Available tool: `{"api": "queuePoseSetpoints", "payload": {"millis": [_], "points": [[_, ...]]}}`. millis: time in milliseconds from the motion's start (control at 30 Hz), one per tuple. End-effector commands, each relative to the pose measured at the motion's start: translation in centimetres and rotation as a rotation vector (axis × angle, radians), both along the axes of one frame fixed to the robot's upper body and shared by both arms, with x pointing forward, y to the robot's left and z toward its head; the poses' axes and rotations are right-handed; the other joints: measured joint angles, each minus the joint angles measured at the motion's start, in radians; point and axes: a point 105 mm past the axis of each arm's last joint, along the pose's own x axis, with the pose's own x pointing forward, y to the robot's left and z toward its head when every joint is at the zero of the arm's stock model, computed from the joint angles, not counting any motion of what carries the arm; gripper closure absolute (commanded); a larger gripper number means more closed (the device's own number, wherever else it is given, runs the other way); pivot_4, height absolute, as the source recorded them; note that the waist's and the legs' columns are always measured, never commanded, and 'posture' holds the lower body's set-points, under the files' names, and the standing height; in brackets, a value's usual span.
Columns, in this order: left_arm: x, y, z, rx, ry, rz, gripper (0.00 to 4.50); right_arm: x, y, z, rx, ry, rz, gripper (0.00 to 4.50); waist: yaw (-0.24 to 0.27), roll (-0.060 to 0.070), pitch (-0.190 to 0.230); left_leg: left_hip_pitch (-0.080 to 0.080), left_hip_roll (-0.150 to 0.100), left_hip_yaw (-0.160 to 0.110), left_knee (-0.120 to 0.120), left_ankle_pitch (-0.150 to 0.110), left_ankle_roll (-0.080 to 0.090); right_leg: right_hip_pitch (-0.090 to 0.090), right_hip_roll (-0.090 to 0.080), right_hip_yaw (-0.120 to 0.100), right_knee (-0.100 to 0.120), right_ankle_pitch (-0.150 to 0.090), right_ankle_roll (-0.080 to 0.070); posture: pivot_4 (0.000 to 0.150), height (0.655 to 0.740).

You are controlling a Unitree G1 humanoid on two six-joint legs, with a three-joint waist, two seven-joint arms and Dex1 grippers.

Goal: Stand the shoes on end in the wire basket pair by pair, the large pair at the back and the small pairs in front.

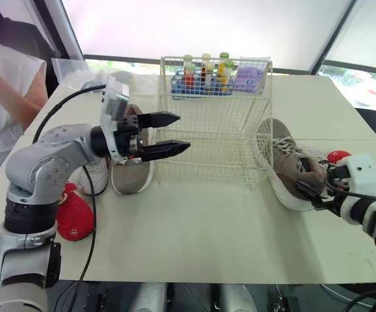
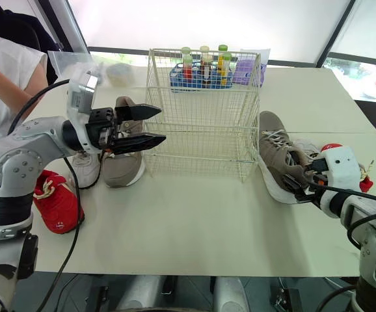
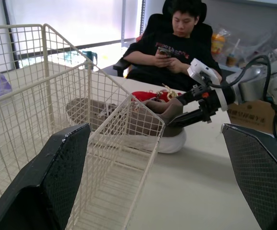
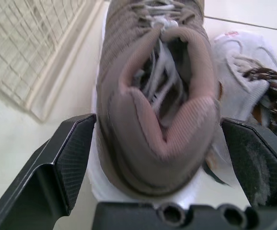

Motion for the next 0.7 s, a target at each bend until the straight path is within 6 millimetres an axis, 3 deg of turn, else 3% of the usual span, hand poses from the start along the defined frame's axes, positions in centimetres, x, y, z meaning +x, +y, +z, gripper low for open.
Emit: {"api": "queuePoseSetpoints", "payload": {"millis": [33,133,267,400,533,700], "points": [[-0.4,0.6,1.0,-0.014,-0.058,0.011,0.00,0.5,0.2,0.5,0.015,-0.036,0.002,0.01,0.000,0.000,0.000,0.000,0.000,0.000,0.000,0.000,0.000,0.000,0.000,0.000,0.000,0.000,0.000,0.150,0.7347],[-0.4,0.8,1.0,-0.011,-0.062,0.015,0.00,0.7,0.6,0.2,0.010,-0.026,0.016,0.88,0.000,0.000,0.000,0.000,0.000,0.000,0.000,0.000,0.000,0.000,0.000,0.000,0.000,0.000,0.000,0.150,0.7347],[-0.3,1.0,0.9,-0.005,-0.066,0.021,0.00,0.8,1.1,0.1,-0.015,-0.020,0.045,2.83,-0.002,0.000,0.000,0.000,0.000,0.000,0.000,0.000,0.000,0.000,0.000,0.000,0.000,0.000,0.000,0.150,0.7347],[-0.3,1.2,0.9,-0.003,-0.071,0.022,0.00,0.7,1.0,0.3,-0.030,-0.027,0.051,4.26,-0.001,0.000,0.000,0.000,0.000,0.000,0.000,0.000,0.000,0.000,0.000,0.000,0.000,0.000,0.000,0.150,0.7347],[-0.2,1.3,0.8,0.000,-0.078,0.022,0.00,0.9,0.6,2.0,-0.050,-0.076,0.035,4.31,0.000,0.000,0.000,0.000,0.000,0.000,0.000,0.000,0.000,0.000,0.000,0.000,0.000,0.000,0.000,0.150,0.7347],[0.0,1.4,1.0,0.003,-0.088,0.017,0.00,1.6,-0.4,8.0,-0.045,-0.245,-0.007,4.31,-0.003,0.003,0.002,0.000,0.000,0.000,0.000,0.000,0.000,-0.001,0.000,0.000,0.000,0.000,0.000,0.150,0.7347]]}}
